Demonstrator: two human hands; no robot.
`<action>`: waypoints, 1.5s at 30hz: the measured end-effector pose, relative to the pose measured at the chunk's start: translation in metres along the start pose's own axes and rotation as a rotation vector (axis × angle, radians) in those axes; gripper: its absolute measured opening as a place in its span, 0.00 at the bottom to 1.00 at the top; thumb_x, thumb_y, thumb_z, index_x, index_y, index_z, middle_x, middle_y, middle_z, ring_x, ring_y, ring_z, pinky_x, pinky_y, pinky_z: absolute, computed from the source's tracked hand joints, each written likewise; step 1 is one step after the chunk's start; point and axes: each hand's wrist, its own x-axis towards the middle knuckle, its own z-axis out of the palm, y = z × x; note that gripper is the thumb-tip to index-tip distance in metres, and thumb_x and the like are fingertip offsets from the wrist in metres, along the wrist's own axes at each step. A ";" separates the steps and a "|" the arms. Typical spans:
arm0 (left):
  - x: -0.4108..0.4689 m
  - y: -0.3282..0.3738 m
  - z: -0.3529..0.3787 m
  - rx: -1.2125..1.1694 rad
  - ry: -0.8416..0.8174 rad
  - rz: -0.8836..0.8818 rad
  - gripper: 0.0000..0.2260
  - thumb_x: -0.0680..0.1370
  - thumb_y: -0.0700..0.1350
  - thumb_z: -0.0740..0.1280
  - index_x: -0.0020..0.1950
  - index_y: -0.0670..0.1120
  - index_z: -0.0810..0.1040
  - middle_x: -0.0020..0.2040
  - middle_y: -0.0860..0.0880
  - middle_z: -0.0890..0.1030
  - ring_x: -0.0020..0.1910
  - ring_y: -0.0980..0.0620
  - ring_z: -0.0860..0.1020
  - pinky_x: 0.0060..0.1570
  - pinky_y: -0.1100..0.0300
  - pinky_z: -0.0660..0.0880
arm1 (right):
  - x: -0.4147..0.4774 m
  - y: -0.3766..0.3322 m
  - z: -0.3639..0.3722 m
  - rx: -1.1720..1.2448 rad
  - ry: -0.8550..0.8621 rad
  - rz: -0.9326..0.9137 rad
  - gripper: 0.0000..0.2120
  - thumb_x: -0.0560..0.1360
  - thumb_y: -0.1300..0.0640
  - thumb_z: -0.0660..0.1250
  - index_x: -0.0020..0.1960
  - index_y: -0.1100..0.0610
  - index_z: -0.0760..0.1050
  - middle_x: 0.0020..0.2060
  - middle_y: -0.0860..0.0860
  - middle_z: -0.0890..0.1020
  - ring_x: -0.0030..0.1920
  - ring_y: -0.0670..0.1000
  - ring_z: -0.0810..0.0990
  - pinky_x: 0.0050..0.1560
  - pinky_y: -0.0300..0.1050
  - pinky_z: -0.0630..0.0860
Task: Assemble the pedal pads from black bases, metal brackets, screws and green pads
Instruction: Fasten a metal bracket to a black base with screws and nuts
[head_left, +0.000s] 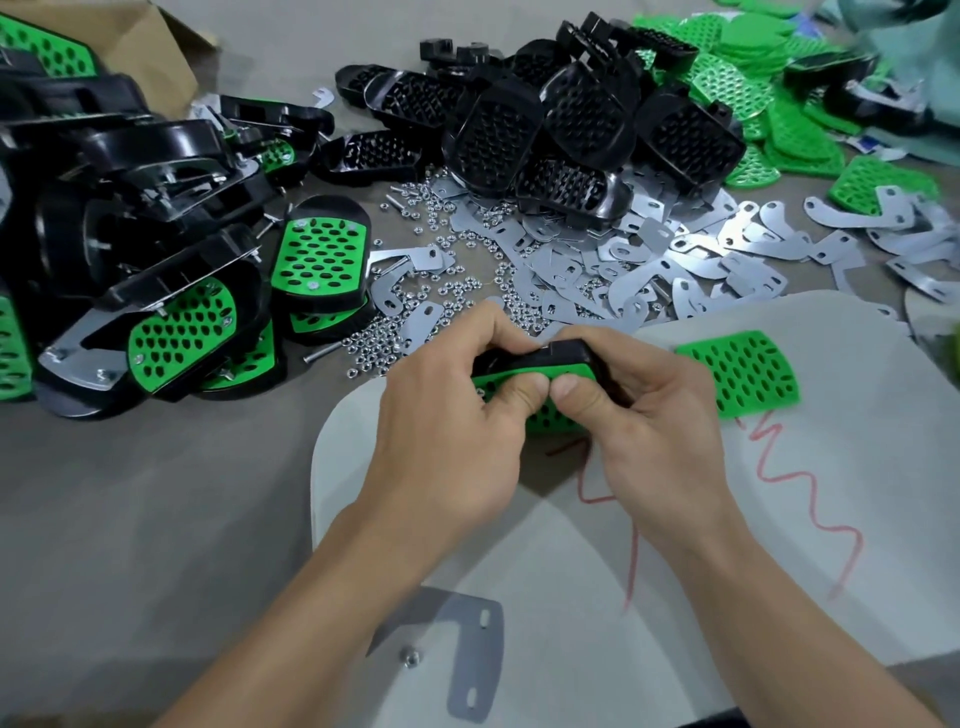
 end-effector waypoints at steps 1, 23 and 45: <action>0.000 0.001 0.000 -0.004 0.001 -0.001 0.08 0.71 0.49 0.70 0.48 0.57 0.76 0.42 0.61 0.82 0.42 0.56 0.80 0.43 0.53 0.76 | 0.000 0.001 0.000 0.017 0.002 0.005 0.13 0.75 0.65 0.71 0.46 0.47 0.83 0.34 0.55 0.79 0.33 0.50 0.74 0.26 0.52 0.70; 0.014 0.003 -0.014 -0.043 -0.134 0.023 0.07 0.73 0.54 0.70 0.44 0.52 0.79 0.38 0.56 0.82 0.40 0.55 0.80 0.43 0.53 0.76 | 0.007 -0.011 -0.003 0.190 -0.033 0.054 0.16 0.71 0.71 0.69 0.54 0.56 0.84 0.48 0.55 0.87 0.51 0.52 0.84 0.58 0.48 0.79; 0.006 -0.004 0.007 -0.680 0.101 -0.322 0.05 0.73 0.49 0.69 0.38 0.57 0.80 0.37 0.56 0.80 0.37 0.57 0.77 0.36 0.63 0.76 | 0.008 -0.004 -0.003 0.388 0.032 0.306 0.15 0.70 0.64 0.71 0.52 0.50 0.86 0.48 0.55 0.88 0.50 0.56 0.86 0.51 0.56 0.83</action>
